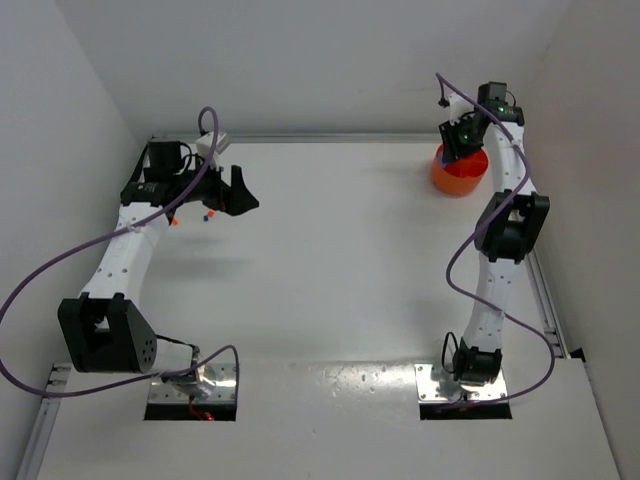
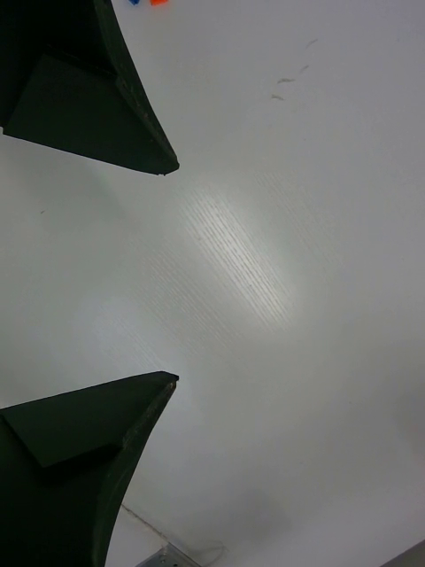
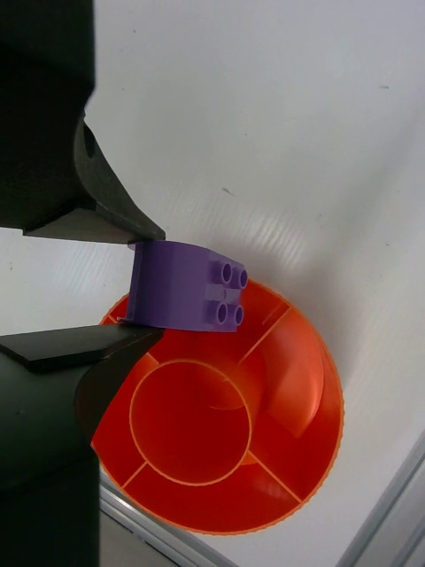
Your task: Sort the legos into containers by color
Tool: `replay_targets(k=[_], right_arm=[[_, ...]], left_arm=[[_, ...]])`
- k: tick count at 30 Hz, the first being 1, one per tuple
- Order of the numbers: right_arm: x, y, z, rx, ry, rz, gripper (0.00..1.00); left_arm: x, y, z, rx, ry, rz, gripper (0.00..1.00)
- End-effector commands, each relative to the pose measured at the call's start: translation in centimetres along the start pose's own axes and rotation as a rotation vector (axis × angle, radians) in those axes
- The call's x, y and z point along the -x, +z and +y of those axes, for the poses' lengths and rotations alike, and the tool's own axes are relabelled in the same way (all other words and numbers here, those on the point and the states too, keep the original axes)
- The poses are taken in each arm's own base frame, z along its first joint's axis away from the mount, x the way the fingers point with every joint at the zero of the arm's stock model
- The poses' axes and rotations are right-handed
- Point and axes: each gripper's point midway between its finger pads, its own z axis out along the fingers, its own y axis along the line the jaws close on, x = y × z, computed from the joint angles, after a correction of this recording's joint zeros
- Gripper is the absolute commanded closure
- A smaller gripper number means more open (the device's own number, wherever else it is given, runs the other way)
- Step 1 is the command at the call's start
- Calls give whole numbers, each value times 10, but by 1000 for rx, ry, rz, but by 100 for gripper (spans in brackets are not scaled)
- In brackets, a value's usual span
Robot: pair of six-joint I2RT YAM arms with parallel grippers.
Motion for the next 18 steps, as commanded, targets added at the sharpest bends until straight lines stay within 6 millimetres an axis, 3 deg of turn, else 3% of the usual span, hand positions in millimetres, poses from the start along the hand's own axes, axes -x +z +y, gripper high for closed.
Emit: replay_targets(k=[1,10,18], right_arm=[[18,-11,-16,-65,-15,-53,97],[20,-11,-22,-91,-29,-58,97],[31,-26,-23,-115,-42,-97,97]], left_arm=[[8,-6,-11,-15,50,-39,0],[5,-3,-9,-16,44,-32,0],[7,-3,-8,-15,50,-39,0]])
